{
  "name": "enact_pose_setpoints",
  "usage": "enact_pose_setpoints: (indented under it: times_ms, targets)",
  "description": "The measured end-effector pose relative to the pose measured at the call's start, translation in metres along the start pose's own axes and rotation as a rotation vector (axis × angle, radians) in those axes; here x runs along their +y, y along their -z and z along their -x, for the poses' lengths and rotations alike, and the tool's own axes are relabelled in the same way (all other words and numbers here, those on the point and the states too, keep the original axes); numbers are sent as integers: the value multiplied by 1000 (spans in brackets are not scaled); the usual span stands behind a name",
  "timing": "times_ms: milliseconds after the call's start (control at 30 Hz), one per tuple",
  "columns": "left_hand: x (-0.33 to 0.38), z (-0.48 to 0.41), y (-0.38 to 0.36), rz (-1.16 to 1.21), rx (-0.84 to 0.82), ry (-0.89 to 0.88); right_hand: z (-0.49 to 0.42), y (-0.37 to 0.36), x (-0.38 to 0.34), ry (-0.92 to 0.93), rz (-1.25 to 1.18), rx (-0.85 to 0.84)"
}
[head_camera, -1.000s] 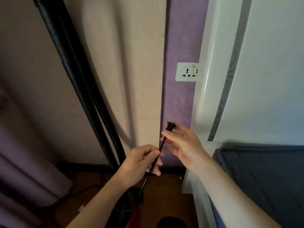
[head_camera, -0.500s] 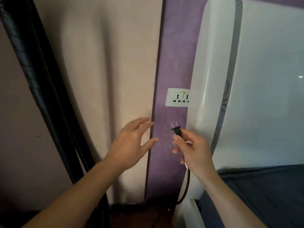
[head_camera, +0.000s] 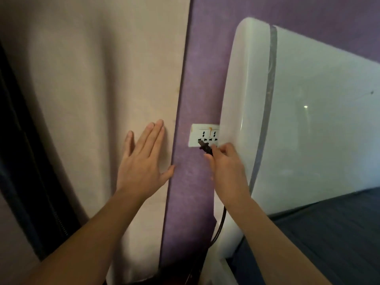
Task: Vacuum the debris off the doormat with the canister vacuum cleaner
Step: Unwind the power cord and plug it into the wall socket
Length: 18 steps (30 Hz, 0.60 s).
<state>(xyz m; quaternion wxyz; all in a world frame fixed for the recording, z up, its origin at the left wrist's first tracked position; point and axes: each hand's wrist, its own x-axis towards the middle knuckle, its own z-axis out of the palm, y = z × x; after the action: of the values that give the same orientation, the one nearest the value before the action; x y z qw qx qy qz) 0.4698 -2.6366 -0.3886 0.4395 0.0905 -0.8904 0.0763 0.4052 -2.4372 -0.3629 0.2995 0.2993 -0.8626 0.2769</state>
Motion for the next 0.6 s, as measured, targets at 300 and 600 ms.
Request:
enact_pose_setpoints:
  times_ms: [300,600]
  targets:
    - [-11,-1,-14,43,84,-39,-7,-7,2,9,-32,280]
    - [-18,-3,-27,47,141,-68,-17,-13,-11,-85,197,163]
